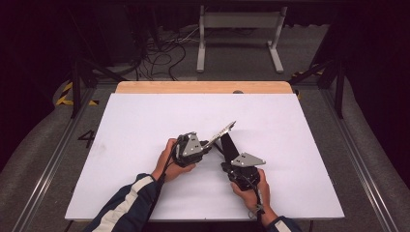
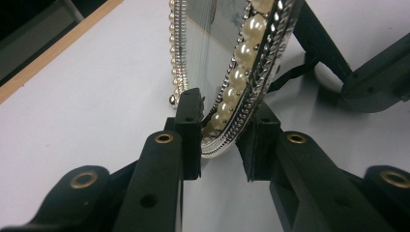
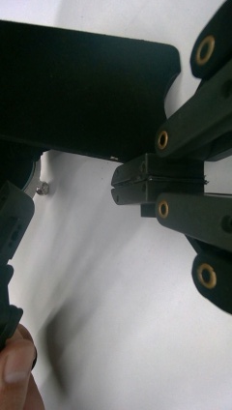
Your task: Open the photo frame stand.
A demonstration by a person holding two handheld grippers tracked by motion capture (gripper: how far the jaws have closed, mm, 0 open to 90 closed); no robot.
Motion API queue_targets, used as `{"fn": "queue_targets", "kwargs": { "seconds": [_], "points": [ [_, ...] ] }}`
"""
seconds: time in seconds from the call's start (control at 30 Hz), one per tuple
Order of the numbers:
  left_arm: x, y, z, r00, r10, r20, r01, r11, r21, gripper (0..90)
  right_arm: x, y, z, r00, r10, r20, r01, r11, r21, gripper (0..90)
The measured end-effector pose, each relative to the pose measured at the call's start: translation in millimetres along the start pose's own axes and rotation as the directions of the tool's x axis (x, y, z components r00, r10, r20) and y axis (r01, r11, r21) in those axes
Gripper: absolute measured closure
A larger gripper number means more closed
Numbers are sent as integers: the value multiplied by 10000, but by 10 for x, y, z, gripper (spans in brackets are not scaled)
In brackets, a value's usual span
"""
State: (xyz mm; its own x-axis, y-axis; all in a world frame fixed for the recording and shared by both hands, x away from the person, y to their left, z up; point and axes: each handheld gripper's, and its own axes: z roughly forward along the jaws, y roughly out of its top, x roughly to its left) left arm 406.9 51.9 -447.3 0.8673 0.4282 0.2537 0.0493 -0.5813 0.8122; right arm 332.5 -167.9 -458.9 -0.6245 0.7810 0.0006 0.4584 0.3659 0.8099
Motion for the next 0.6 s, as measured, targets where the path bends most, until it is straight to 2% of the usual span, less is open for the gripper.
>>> {"fn": "queue_targets", "kwargs": {
  "seconds": [0.17, 0.47, 0.6],
  "points": [
    [20, -21, 23, 9995, -237, 217, 239, 9997, -75, 734, -17, -4, -4, 9999, 63, 110, -62, 10000, -37, 900],
    [-5, 5, 2, 9997, 227, -58, -226, 9996, 138, 761, -39, -5, -8, 9997, 185, 183, -183, 9998, -124, 900],
    [16, -8, 6, 9999, 64, 121, -64, 10000, -8, 753, -69, -11, -12, 9990, 437, 51, -436, 9989, -177, 900]
  ]
}}
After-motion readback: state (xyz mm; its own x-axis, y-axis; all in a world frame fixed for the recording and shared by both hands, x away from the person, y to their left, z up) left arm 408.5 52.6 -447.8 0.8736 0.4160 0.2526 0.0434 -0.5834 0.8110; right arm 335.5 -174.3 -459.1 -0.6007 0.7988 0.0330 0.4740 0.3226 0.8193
